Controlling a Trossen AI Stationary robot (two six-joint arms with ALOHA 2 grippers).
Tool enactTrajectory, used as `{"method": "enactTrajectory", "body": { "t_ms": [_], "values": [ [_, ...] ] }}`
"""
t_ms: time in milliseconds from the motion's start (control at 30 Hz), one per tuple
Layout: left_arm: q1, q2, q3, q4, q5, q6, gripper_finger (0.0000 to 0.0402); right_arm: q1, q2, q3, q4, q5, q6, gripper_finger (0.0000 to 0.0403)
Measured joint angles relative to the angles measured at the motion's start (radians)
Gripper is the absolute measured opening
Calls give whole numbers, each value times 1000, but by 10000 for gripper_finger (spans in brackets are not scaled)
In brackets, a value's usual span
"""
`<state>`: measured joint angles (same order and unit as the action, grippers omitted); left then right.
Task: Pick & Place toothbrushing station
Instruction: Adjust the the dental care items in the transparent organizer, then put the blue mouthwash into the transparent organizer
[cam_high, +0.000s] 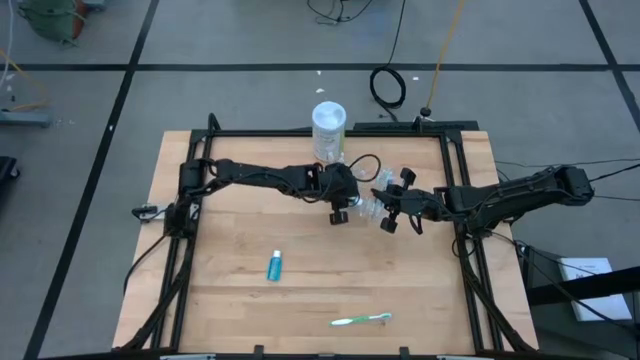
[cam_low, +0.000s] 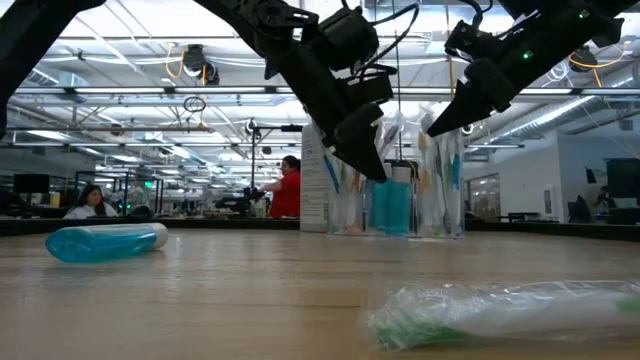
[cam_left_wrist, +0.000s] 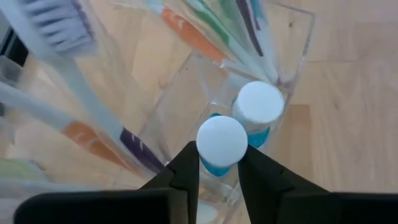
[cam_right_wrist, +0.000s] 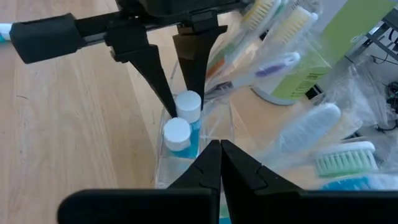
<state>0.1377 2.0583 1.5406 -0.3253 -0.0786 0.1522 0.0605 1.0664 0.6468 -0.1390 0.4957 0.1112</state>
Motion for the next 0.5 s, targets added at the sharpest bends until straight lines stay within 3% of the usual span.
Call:
{"method": "enactTrajectory", "body": {
  "t_ms": [367,500],
  "values": [
    [0,-10,0,-18,-35,9,192,0,0,0,-1,-1,0,0],
    [-11,-71,-1,-53,-35,10,214,0,0,0,-2,-2,0,0]
  ]
}}
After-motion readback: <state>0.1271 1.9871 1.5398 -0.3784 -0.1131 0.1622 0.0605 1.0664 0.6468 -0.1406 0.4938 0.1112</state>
